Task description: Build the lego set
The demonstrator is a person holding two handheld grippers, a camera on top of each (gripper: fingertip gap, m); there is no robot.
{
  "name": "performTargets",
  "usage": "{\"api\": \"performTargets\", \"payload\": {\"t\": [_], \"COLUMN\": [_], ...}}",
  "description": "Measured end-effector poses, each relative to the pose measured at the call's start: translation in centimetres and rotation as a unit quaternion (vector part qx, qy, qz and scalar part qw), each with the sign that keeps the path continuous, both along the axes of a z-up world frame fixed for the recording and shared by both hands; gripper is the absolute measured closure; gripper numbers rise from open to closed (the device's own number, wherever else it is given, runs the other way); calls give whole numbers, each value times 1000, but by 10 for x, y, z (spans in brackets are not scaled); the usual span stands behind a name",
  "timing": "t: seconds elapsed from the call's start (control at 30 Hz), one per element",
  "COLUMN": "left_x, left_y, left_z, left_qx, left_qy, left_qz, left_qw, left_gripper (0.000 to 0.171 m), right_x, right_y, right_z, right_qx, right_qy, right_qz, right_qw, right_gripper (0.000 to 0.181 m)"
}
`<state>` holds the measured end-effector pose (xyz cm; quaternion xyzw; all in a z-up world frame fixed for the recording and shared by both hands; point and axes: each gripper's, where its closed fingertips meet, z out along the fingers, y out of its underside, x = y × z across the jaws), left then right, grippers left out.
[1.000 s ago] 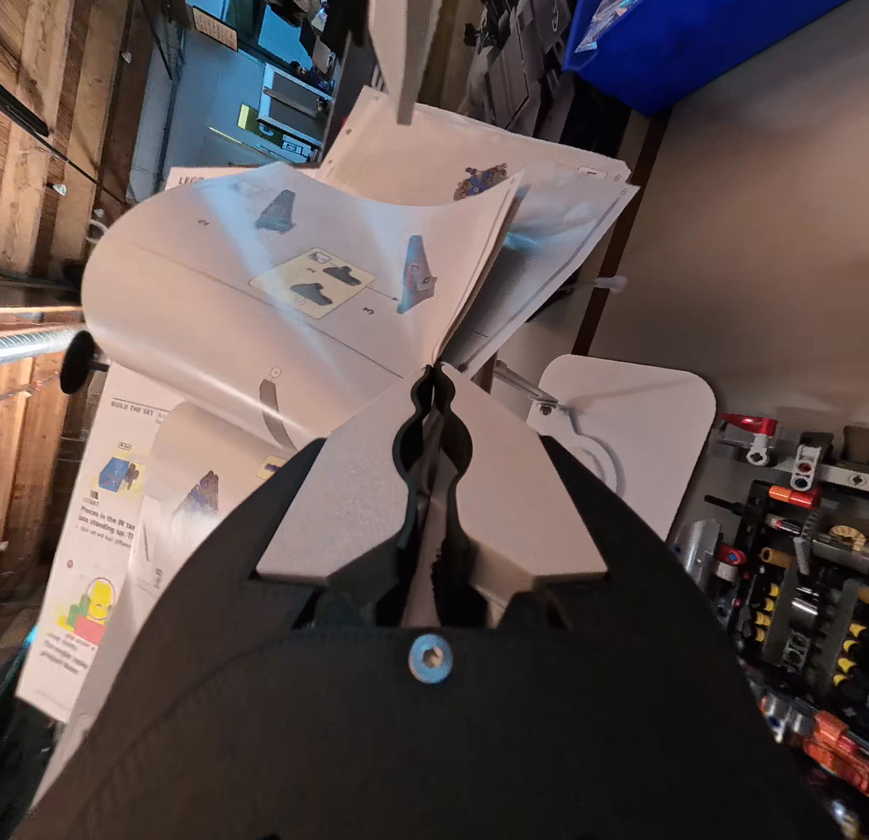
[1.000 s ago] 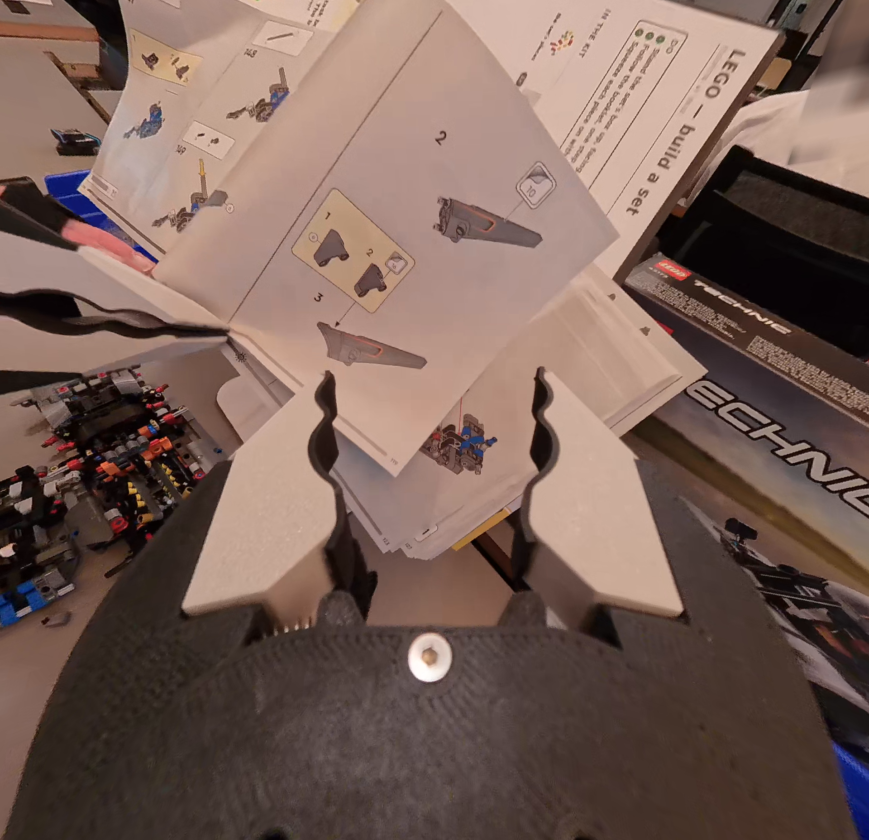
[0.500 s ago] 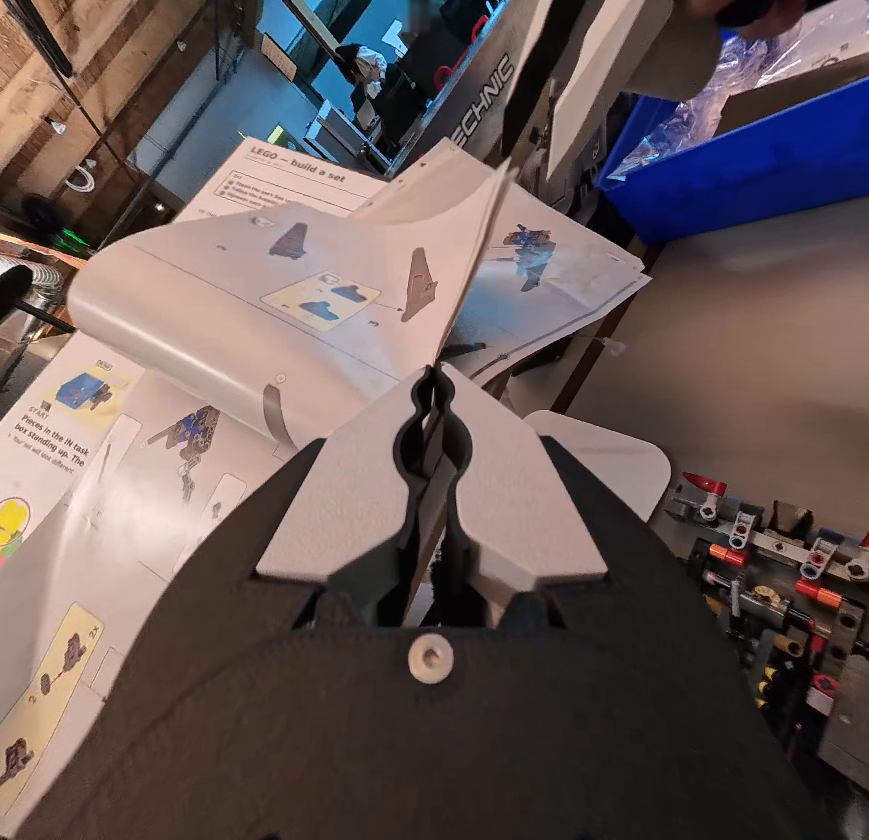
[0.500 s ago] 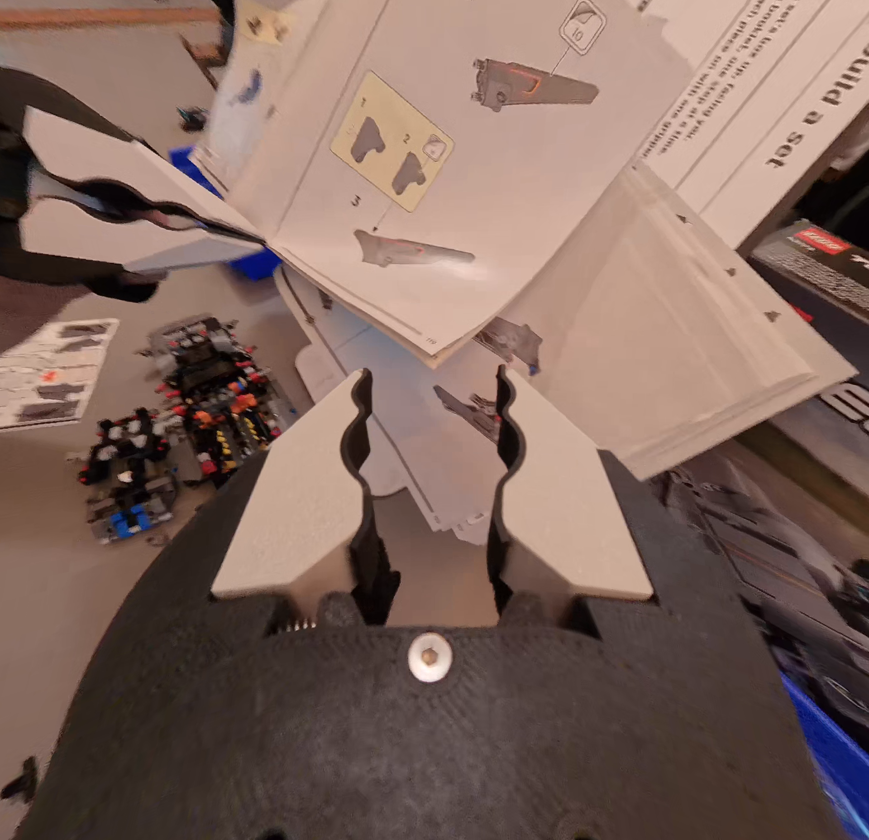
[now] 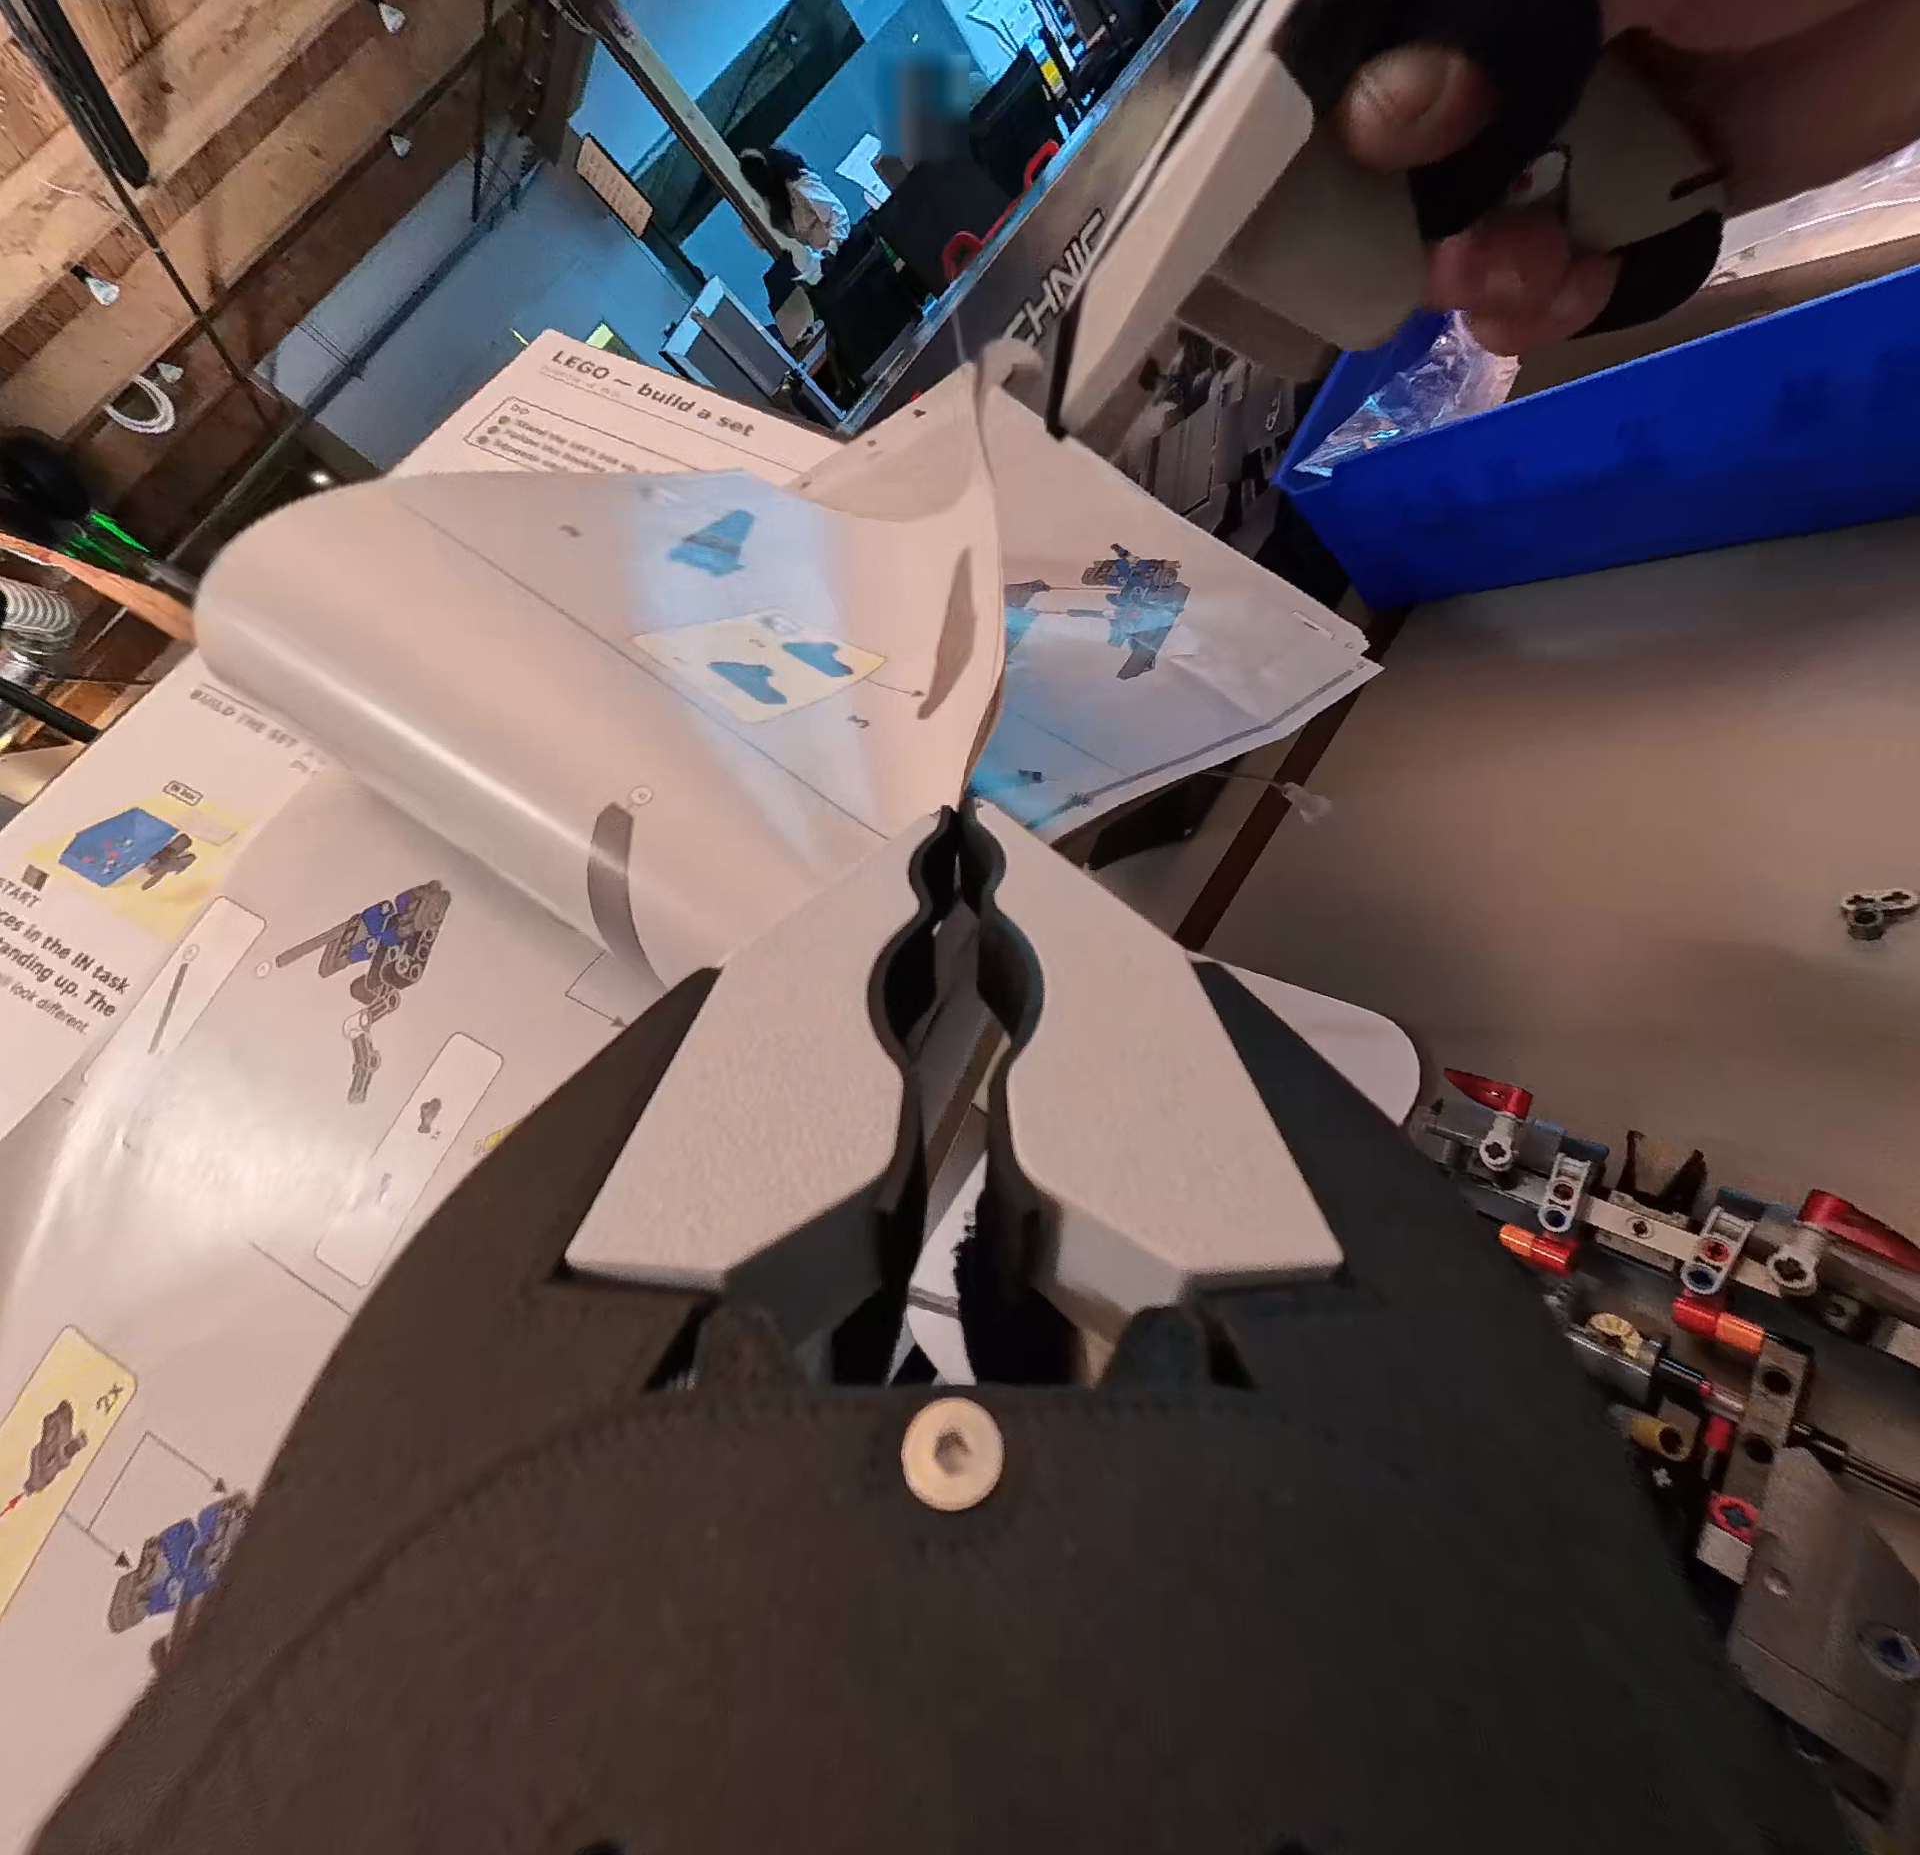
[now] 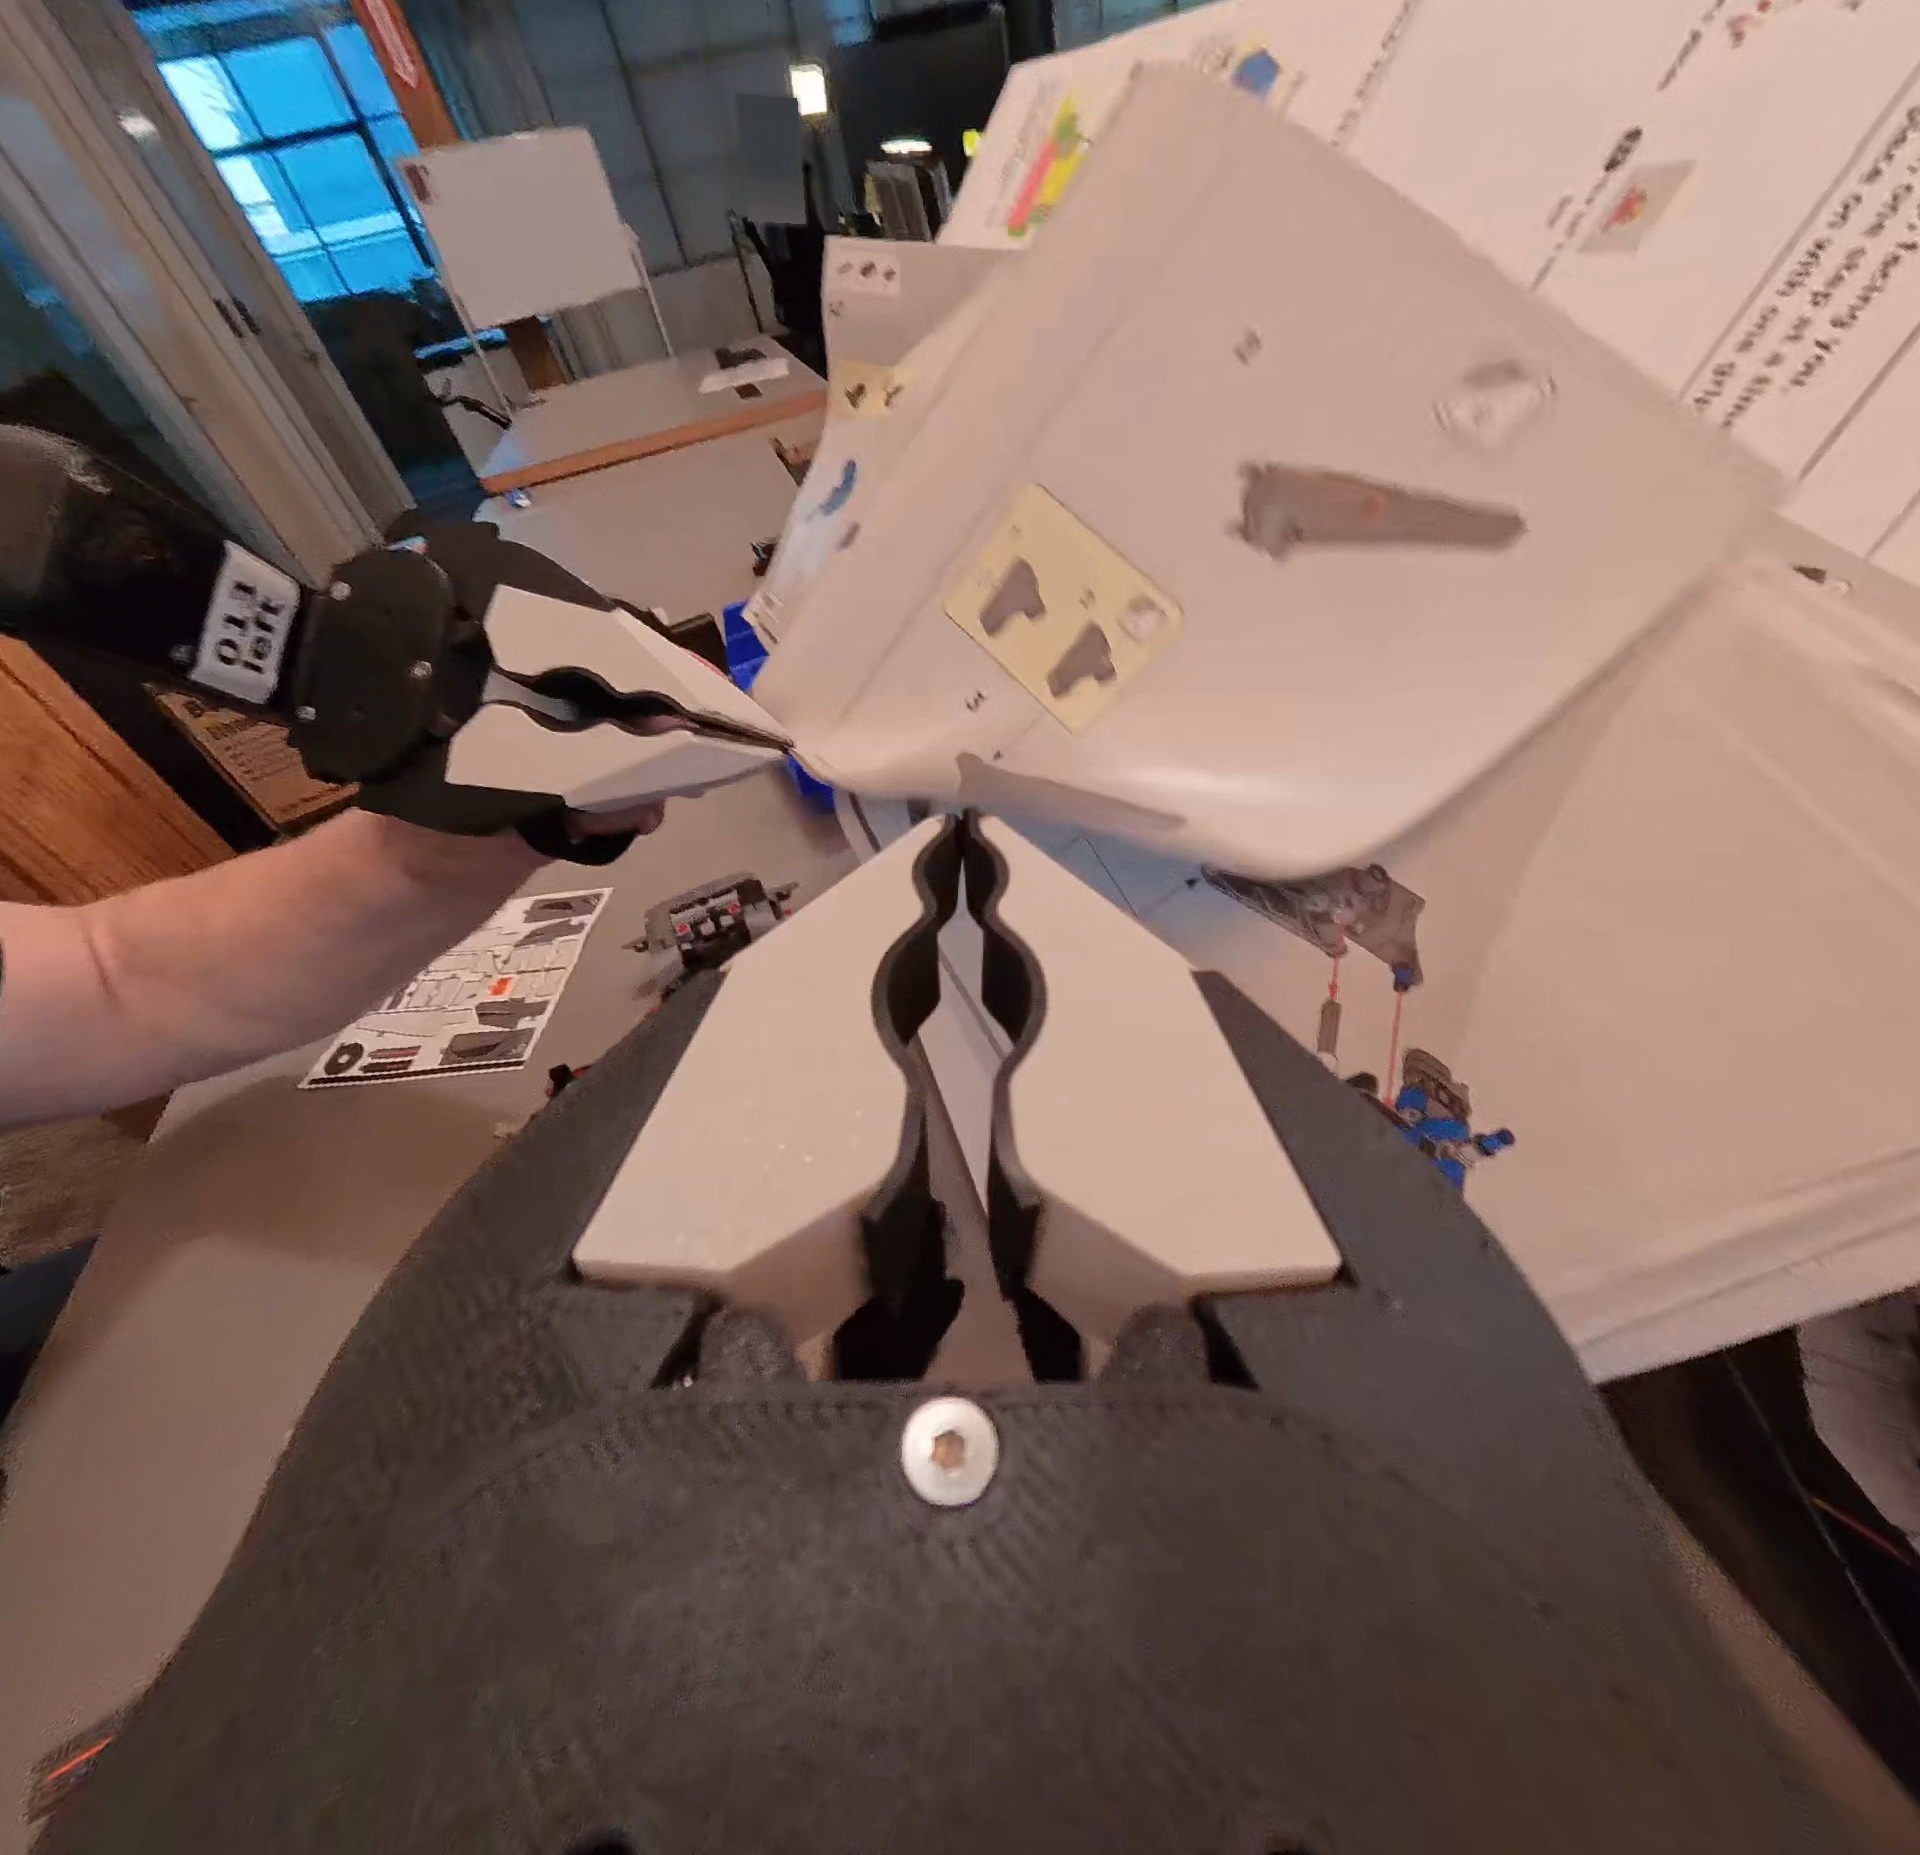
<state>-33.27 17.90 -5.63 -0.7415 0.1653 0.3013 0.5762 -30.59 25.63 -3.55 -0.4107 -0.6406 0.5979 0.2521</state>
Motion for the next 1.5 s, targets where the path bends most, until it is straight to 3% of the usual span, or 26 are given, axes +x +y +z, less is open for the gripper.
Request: {"api": "performTargets", "payload": {"t": [0.23,0.3,0.37,0.43,0.63,0.77,1.0,1.1,1.17,1.37,1.5], "left_x": [2,1,-1,0,2,5,5,6,7,11,22], "left_y": [-3,-3,-5,-7,-9,-9,-8,-7,-7,-9,-14], "left_z": [1,2,5,10,12,12,13,11,10,11,35], "left_qx": [2,5,13,28,42,42,45,43,38,25,24], "left_qy": [3,2,-6,-24,-48,-42,-48,-47,-47,-33,-3], "left_qz": [-2,1,6,-1,-11,-13,-17,-17,-21,-28,-34], "left_qw": [1000,1000,1000,999,998,998,998,998,998,999,999], "left_gripper": [171,171,171,171,171,171,171,171,171,170,154], "right_x": [0,-1,1,4,-1,-4,0,0,-1,-5,-8], "right_y": [-7,-5,2,9,-8,-21,-23,-26,-26,-28,-26], "right_z": [-4,-6,-7,-3,-3,2,12,15,16,13,-7], "right_qx": [26,43,62,52,-29,-58,-65,-67,-57,-49,-14], "right_qy": [-3,-12,-18,-14,-30,-15,22,29,39,36,-10], "right_qz": [7,-6,-24,-37,14,44,60,65,57,49,39], "right_qw": [1000,999,998,998,999,997,996,995,996,997,999], "right_gripper": [181,147,131,128,120,123,157,162,179,181,180]}}
